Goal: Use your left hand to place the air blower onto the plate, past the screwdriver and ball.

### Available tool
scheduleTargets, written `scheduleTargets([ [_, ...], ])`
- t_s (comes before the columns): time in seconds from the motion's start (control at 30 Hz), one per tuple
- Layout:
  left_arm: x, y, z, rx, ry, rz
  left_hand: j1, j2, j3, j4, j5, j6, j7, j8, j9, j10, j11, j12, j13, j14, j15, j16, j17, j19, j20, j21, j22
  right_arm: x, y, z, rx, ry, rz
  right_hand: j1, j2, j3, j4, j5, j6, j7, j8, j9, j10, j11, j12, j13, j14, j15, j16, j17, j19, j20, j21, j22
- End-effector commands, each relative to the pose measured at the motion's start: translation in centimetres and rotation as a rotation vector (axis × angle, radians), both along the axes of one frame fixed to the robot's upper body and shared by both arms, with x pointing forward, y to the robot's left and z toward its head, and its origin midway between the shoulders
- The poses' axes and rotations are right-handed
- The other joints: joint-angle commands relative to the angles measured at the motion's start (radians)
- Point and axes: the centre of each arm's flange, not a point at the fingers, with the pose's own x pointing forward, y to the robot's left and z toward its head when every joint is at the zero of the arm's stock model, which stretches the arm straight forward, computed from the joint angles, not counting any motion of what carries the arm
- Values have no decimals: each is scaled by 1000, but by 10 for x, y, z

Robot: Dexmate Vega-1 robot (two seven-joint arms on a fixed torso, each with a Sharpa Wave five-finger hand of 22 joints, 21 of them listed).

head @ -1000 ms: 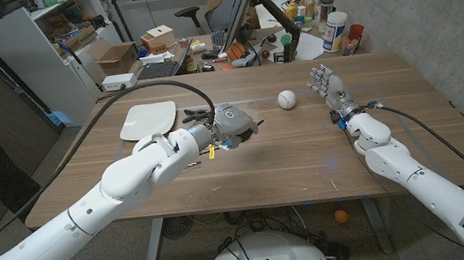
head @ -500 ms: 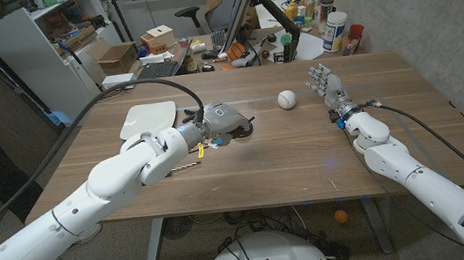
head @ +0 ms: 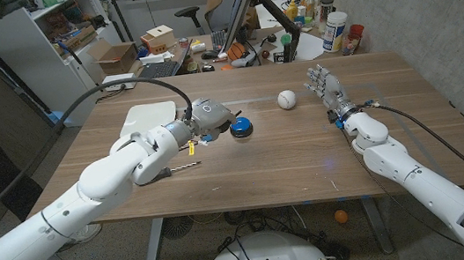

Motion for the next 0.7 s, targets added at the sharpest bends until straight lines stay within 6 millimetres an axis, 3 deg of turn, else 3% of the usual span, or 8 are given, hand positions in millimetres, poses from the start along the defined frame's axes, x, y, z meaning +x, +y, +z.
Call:
scheduleTargets([
  [0.03,14,24,13,-32,-81,49,5,10,1,3,3,18,6,4,3,55,-58,-3,0,109,-146,-3,3,-11,-21,6,1,-1,4,0,-6,0,3,-3,46,-1,0,2,8,-2,-2,4,4,-1,0,5,7,-28,-3,1,6,-30,-2,4],
  [0.7,32,54,26,-42,-144,59,12,10,-1,-2,3,26,1,-3,3,51,-56,-17,1,111,-146,-12,6,-18,-26,13,2,5,4,0,-3,4,0,-3,46,-1,0,2,7,-1,-3,4,5,-1,1,5,6,-28,-3,1,6,-30,-2,4],
])
